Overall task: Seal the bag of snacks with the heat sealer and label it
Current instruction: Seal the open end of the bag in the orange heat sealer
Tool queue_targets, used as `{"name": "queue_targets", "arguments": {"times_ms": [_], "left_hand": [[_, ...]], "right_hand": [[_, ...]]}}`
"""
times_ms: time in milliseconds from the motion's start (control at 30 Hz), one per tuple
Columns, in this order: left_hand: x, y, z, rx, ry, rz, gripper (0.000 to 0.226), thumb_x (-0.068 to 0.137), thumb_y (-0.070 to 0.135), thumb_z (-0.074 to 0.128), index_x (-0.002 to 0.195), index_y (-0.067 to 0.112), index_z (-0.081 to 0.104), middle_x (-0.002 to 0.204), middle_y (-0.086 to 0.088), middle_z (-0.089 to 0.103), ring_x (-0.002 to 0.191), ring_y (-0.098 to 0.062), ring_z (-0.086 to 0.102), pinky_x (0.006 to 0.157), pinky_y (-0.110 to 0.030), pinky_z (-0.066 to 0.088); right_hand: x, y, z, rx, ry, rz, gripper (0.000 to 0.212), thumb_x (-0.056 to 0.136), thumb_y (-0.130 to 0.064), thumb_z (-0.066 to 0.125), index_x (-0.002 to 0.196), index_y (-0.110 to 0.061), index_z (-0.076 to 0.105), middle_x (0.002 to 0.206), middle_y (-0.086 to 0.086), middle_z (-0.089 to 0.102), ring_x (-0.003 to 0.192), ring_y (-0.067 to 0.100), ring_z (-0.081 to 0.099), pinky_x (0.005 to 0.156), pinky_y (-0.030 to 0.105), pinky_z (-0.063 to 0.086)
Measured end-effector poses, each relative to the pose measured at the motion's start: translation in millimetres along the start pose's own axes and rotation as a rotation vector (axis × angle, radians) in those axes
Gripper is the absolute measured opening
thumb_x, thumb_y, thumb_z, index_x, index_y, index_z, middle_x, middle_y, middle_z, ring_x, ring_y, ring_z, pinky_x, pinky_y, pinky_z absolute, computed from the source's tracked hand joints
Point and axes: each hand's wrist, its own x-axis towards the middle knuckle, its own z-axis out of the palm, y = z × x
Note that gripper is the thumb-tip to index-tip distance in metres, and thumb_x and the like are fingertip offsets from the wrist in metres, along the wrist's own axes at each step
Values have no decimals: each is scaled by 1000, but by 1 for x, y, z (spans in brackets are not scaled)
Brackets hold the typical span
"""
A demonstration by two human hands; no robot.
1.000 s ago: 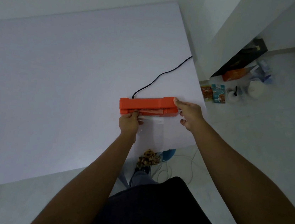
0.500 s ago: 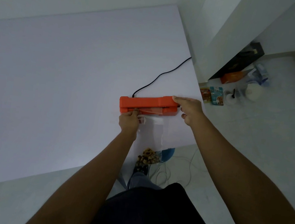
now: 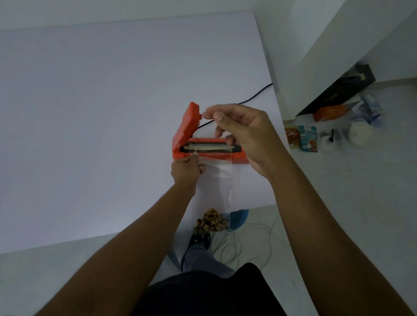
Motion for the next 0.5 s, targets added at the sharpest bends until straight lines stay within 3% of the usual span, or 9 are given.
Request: {"name": "queue_targets", "arguments": {"times_ms": [67, 133, 200, 333, 400, 500], "left_hand": [[-1, 2, 0, -1, 2, 0, 19, 97, 21, 60, 106, 8, 69, 88, -7, 74, 62, -14, 68, 37, -14, 42], [-1, 2, 0, 3, 5, -1, 18, 96, 22, 60, 105, 8, 69, 90, -8, 74, 62, -14, 68, 36, -14, 42], [0, 1, 0, 19, 3, 4, 17, 96, 24, 61, 103, 10, 69, 91, -8, 74, 65, -18, 70, 41, -18, 47], [4, -4, 1, 76, 60, 28, 13, 93, 28, 66, 92, 15, 67, 86, -3, 72, 64, -18, 73, 69, -34, 62], [4, -7, 3, 96, 103, 57, 13, 92, 26, 67, 88, 14, 69, 80, -2, 73, 64, -19, 74, 72, -37, 62], [-4, -6, 8, 161, 146, 159, 24, 92, 23, 67, 68, 24, 65, 72, -2, 73, 70, -21, 74, 74, -37, 61]], "right_hand": [[2, 17, -6, -33, 93, 1, 19, 95, -20, 64, 111, -16, 74, 108, 0, 75, 80, 13, 64, 64, 25, 53], [5, 51, -19, -239, 283, 68, 21, 94, -18, 65, 114, -19, 73, 109, -2, 74, 86, 7, 65, 80, 32, 58], [6, 89, -32, -453, 332, 199, 33, 94, -14, 63, 127, -17, 67, 115, 5, 70, 95, 9, 61, 93, 32, 55], [3, 140, -37, -599, 321, 261, 49, 91, -14, 70, 138, -12, 57, 105, 10, 64, 99, 21, 61, 94, 31, 51], [3, 151, -35, -634, 360, 231, 53, 89, -14, 72, 140, -13, 55, 106, 9, 63, 100, 22, 62, 93, 29, 51], [2, 160, -34, -737, 382, 178, 56, 88, -13, 74, 140, -14, 54, 112, 11, 64, 101, 24, 63, 91, 32, 53]]}}
